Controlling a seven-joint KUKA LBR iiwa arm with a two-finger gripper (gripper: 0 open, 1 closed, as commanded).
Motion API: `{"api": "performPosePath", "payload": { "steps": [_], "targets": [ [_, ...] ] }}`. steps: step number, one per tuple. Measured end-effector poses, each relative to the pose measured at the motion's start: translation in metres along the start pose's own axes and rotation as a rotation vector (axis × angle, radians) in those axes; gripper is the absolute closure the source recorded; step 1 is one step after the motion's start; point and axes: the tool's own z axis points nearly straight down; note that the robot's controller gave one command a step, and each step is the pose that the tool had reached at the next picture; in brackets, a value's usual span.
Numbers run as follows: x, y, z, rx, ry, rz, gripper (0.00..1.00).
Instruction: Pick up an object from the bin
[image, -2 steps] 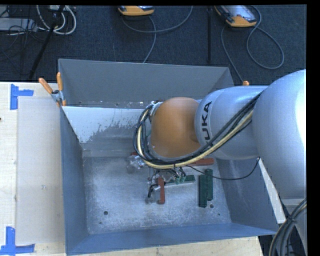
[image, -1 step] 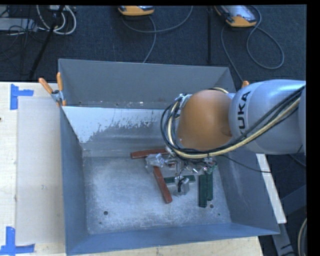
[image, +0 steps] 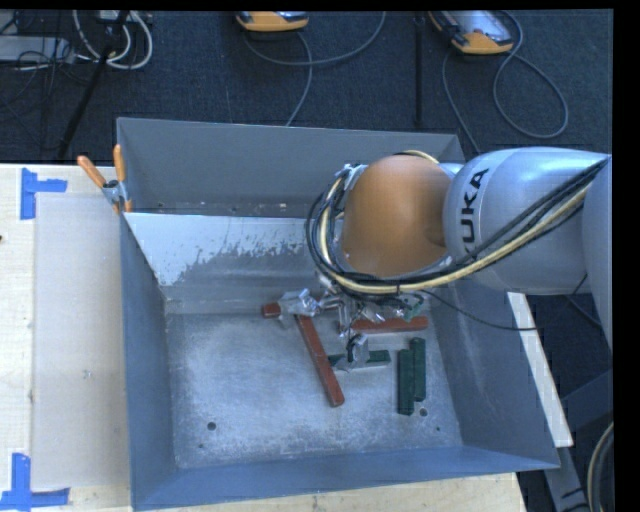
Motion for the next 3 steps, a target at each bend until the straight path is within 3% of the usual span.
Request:
{"api": "performPosePath", "payload": {
  "steps": [1,2,3],
  "targets": [
    [-0.0043,-0.0028,0.0356,-0.005,0.007,-0.004,0.0],
    [-0.0044,-0.0034,0.0346,-0.003,0.004,0.005,0.0],
    [-0.0062,-0.0038,0.0331,0.0,-0.003,0.006,1.0]
  ]
}}
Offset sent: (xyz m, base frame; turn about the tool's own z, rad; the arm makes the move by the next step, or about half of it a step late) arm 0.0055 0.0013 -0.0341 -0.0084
